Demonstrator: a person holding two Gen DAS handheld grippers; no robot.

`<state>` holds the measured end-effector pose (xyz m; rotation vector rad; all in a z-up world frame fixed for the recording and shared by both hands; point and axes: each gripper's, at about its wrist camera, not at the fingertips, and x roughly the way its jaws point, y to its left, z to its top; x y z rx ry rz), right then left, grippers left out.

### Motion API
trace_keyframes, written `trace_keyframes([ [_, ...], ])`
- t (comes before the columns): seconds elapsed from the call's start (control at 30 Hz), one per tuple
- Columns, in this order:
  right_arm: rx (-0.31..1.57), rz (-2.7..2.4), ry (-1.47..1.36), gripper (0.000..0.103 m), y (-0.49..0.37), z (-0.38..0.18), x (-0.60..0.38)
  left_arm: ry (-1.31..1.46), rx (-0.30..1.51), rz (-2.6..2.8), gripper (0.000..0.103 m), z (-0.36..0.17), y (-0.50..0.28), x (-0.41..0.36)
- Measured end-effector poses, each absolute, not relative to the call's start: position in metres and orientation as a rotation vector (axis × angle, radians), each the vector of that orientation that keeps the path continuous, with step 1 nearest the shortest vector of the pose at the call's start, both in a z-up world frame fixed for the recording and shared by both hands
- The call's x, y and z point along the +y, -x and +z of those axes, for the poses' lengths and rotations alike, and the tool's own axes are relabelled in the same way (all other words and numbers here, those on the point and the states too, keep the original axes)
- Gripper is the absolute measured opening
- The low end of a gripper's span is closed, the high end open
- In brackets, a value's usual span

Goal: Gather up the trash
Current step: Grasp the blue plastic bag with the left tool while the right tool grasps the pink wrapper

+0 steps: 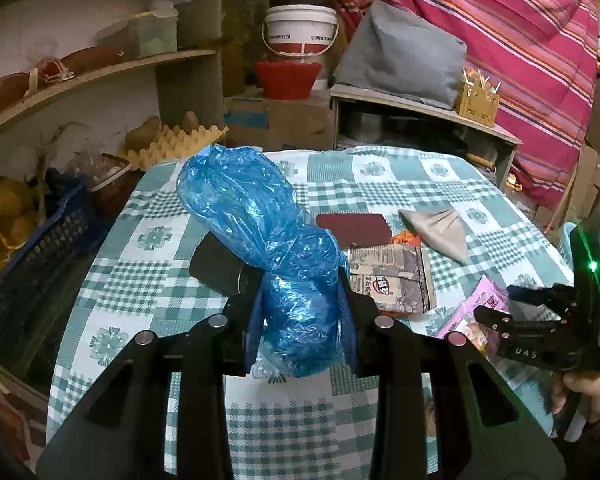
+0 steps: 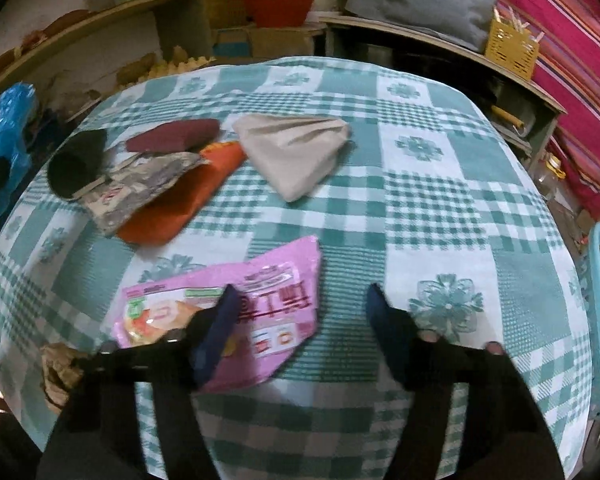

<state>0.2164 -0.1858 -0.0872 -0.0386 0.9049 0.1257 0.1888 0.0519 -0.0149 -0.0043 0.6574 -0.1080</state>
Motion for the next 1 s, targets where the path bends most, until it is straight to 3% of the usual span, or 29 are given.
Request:
trace_keyframes([
  [0.1,0.900,0.144,0.056,0.038,-0.216,-0.085,-0.178,0.008,0.655,-0.105,0.031,-0.014,-0.189,0.053],
  [0.17,0.892,0.135,0.075,0.034,-0.216,-0.085,-0.174,0.007,0.655,-0.101,0.031,-0.015,-0.189,0.053],
  [0.27,0.892,0.127,0.081,0.017,-0.218,-0.084,-0.175,0.009,0.654,-0.092,0.031,-0.015,-0.189,0.055],
  [0.37,0.890,0.124,0.082,0.010,-0.219,-0.083,-0.178,0.017,0.653,-0.086,0.031,-0.015,-0.190,0.057],
  [0.53,0.871,0.136,0.037,0.003,-0.218,-0.075,-0.190,0.023,0.642,-0.079,0.031,-0.011,-0.192,0.057],
  [1.0,0.702,0.103,-0.133,0.002,-0.204,-0.023,-0.261,0.028,0.612,-0.090,0.031,0.002,-0.197,0.040],
])
